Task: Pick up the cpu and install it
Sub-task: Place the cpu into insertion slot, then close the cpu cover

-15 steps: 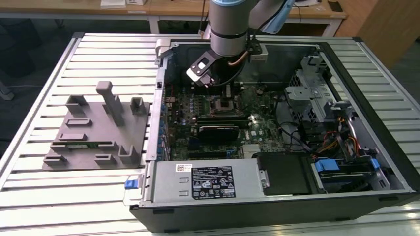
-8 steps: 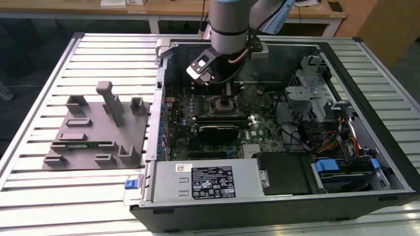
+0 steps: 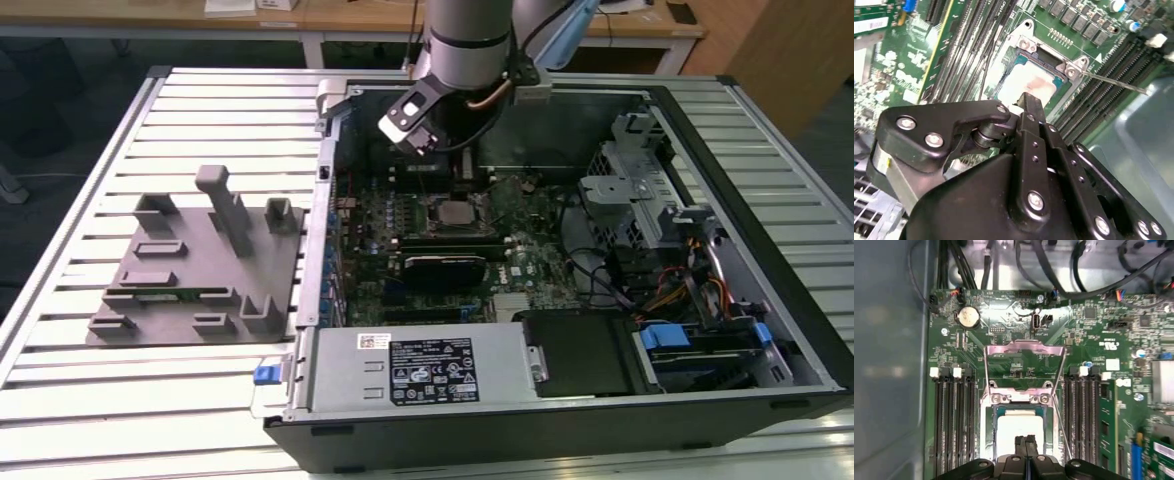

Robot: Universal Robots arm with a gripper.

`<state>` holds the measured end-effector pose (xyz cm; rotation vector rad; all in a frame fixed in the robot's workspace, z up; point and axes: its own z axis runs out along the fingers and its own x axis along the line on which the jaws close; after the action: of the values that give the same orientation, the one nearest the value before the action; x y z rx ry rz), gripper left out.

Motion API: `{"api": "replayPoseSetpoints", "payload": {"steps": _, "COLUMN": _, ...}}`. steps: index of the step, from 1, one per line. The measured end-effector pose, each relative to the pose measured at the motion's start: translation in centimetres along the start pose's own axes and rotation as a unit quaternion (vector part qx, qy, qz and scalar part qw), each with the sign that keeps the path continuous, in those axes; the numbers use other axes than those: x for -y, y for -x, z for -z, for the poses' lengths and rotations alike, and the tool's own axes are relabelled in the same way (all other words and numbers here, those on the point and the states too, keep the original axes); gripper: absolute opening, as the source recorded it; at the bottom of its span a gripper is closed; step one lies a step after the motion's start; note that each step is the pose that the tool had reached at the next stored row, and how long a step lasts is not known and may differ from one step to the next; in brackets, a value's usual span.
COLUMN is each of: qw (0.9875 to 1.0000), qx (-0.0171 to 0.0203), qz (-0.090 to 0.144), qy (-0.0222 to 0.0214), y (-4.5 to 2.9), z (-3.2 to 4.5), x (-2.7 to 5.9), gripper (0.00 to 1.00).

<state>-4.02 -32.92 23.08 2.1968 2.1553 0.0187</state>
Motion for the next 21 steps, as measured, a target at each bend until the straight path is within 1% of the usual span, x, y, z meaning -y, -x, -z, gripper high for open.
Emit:
{"api": "replayPoseSetpoints", "payload": {"steps": 3, "qw": 1.0, "qx": 0.0001, "qz": 0.0, "qy": 0.0, "y": 0.04, "z": 1.09, "x": -0.06, "gripper": 0.11}}
{"api": "replayPoseSetpoints", "payload": {"steps": 8, "qw": 1.0, "qx": 0.0001, "qz": 0.0, "qy": 0.0, "y": 0.09, "z": 2.5, "x": -0.14, "gripper": 0.11}}
{"api": "replayPoseSetpoints", "payload": {"steps": 9, "qw": 1.0, "qx": 0.0001, "qz": 0.0, "qy": 0.0, "y": 0.09, "z": 2.63, "x": -0.14, "gripper": 0.11}}
{"api": "replayPoseSetpoints", "payload": {"steps": 16, "qw": 1.0, "qx": 0.0001, "qz": 0.0, "qy": 0.0, "y": 0.1, "z": 2.71, "x": -0.15, "gripper": 0.11}}
{"api": "replayPoseSetpoints", "payload": {"steps": 21, "qw": 1.0, "qx": -0.0001, "qz": 0.0, "qy": 0.0001, "y": 0.11, "z": 3.05, "x": -0.17, "gripper": 0.11}}
